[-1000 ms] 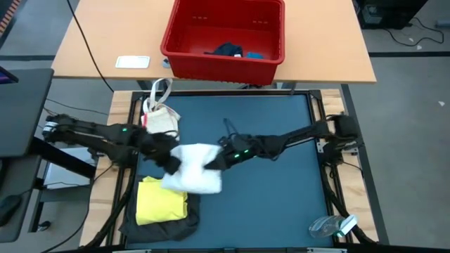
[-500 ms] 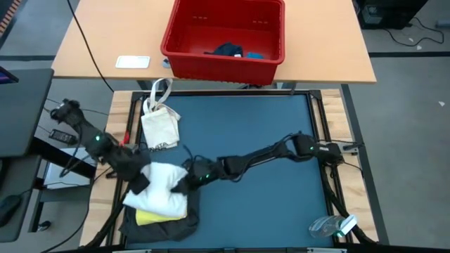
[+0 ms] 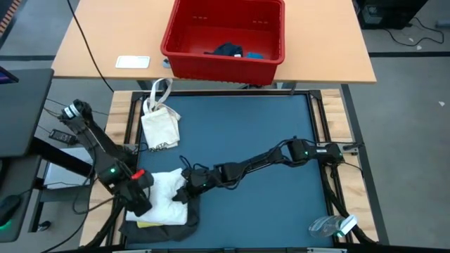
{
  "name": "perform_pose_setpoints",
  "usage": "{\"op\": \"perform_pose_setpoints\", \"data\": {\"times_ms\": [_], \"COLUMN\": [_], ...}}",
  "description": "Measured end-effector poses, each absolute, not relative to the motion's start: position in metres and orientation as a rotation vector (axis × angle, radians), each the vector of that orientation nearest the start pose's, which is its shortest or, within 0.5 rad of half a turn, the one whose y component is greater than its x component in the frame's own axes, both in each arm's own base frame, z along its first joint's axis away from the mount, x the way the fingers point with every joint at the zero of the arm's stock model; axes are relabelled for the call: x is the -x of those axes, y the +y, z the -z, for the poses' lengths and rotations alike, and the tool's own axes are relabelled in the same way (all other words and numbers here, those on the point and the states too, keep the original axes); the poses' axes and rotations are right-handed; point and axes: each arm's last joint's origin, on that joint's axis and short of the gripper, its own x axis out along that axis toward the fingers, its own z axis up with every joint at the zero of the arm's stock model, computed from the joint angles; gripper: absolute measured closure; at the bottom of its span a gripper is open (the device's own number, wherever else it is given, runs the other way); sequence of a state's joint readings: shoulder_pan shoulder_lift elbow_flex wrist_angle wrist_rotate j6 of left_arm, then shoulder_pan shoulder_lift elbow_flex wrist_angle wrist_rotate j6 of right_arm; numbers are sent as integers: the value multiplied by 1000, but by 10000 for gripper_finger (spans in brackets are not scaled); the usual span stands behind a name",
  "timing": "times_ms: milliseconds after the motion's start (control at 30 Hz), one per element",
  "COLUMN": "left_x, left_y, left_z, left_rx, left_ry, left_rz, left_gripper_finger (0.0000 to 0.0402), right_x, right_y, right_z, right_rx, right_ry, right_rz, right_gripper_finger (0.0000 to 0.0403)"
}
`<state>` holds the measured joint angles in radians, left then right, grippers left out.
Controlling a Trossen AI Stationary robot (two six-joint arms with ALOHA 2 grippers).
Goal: Fold laundry
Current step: Stack the white blouse on top of the yellow shirt
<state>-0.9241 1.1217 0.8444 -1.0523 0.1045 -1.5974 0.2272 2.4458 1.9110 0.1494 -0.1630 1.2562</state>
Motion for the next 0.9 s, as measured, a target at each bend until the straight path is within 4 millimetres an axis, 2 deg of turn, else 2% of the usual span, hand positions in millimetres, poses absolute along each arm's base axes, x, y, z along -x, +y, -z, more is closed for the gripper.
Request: {"op": "perform_pose_setpoints", "data": {"times_ms": [133, 367, 500, 600, 733, 900], "left_x": [-100, -83, -78, -81, -91, -99], "left_y": [-148, -144, -137, -134, -135, -141], "left_z": [-251, -304, -334, -350, -347, -302], "left_rx": [751, 760, 751, 761, 762, 745], "left_ry": [1563, 1538, 1431, 1266, 1121, 1158], "left_rz": [-256, -196, -221, -214, -245, -344], "left_gripper_finger": [275, 205, 193, 193, 204, 209], "right_x": [-540, -539, -538, -536, -528, -514], "right_y": [129, 129, 128, 122, 108, 97], "right_z": [-168, -171, -173, -182, -198, -225], "right_rx": [-1221, -1284, -1334, -1337, -1240, -1097], "right_ry": [544, 613, 634, 604, 603, 635], "right_rz": [-148, -258, -232, -119, 9, 76], "right_gripper_finger": [278, 201, 187, 188, 188, 188]}}
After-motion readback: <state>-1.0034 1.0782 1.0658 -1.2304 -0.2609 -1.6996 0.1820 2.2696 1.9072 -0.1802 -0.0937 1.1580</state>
